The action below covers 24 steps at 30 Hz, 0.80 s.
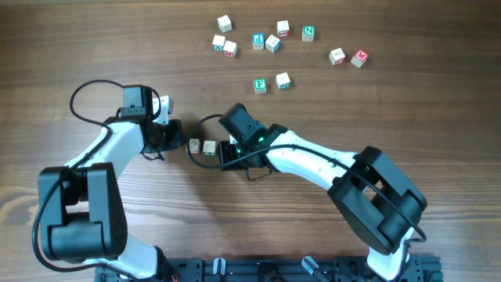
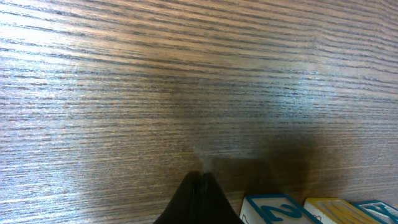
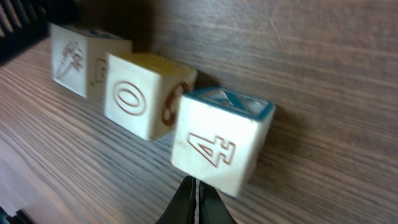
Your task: Form a horizontal line
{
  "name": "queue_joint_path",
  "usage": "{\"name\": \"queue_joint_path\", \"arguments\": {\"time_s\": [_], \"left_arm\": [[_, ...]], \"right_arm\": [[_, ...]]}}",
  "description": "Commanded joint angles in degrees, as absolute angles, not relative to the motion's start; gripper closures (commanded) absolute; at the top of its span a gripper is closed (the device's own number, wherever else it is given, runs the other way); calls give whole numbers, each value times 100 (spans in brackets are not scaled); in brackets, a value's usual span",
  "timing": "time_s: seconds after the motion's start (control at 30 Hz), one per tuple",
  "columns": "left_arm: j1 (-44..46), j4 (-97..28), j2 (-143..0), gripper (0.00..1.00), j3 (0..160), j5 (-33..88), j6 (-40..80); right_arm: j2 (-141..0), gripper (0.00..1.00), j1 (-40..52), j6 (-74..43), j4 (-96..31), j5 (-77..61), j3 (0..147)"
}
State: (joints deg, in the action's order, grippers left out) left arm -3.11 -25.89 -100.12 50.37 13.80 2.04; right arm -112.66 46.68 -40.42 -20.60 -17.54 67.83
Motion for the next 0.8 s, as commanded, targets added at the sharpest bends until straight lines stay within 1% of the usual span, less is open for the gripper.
{"name": "queue_joint_path", "arguments": {"time_s": [0.0, 0.1, 0.13, 0.27, 0.37, 0.5, 0.77], "left_arm": [[-375, -2751, -10503, 96, 4598, 827, 237], [-375, -2749, -10503, 96, 4598, 829, 239], [-375, -2751, -10503, 96, 4598, 829, 239], [-375, -2755, -10503, 96, 4598, 856, 239], [-375, -2777, -10503, 96, 4598, 945, 239], [-375, -2812, -10503, 96, 4598, 1020, 239], [-375, -2987, -10503, 96, 4598, 1181, 239]], "right_arm": [[-11093, 95, 4672, -4073, -2639, -1828, 6748], [-10768, 95, 4663, -4591, -3223, -637, 6748], [-10757, 95, 4657, -4674, -3131, -320, 6748], [-10803, 95, 4600, -4486, -2602, 183, 6748], [-10958, 95, 4576, -4456, -2405, 165, 6748], [-11124, 95, 4486, -4189, -1962, -244, 6748], [-11214, 95, 4480, -4257, -1973, -513, 6748]]}}
